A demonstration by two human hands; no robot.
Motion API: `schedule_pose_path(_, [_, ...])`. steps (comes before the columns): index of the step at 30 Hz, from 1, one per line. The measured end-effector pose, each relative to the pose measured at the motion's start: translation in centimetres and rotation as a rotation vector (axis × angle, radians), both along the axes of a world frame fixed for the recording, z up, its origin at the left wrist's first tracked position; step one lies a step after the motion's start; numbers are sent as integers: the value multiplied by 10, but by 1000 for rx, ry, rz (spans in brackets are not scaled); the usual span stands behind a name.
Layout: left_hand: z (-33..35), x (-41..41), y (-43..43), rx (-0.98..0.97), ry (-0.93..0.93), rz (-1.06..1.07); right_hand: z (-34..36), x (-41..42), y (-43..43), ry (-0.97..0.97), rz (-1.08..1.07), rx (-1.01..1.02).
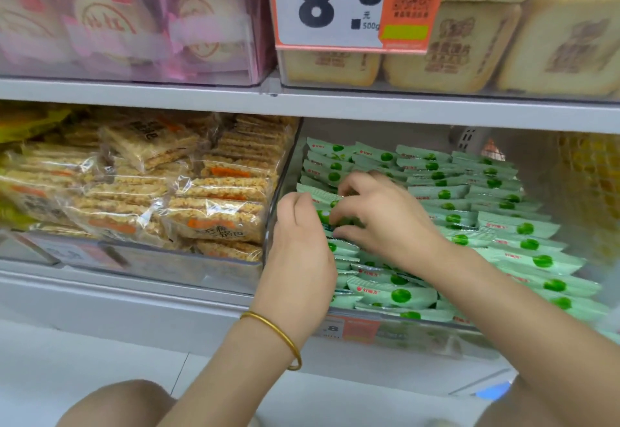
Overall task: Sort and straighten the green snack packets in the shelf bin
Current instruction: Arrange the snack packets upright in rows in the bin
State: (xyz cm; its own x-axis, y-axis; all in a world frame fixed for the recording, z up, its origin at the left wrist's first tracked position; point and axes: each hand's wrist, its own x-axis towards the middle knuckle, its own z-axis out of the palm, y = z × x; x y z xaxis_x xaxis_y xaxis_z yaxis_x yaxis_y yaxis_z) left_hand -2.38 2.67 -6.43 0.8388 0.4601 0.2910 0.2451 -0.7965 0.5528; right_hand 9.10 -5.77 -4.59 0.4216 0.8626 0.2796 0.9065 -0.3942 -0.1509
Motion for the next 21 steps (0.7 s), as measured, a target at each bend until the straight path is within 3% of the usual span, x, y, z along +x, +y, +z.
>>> schedule_pose_path(3, [-5, -5, -2, 3, -93, -13, 0, -4, 3, -70, -77, -143])
schedule_pose_path(10, [-7, -6, -1, -30, -154, -21, 0, -11, 4, -98, -123, -169])
schedule_pose_path(16, [-8, -7, 0, -41, -163, -26, -10, -14, 15, -179, -91, -70])
schedule_pose_path(21, [0, -11, 0, -130, -166, -35, -8, -9, 5, -4, -97, 95])
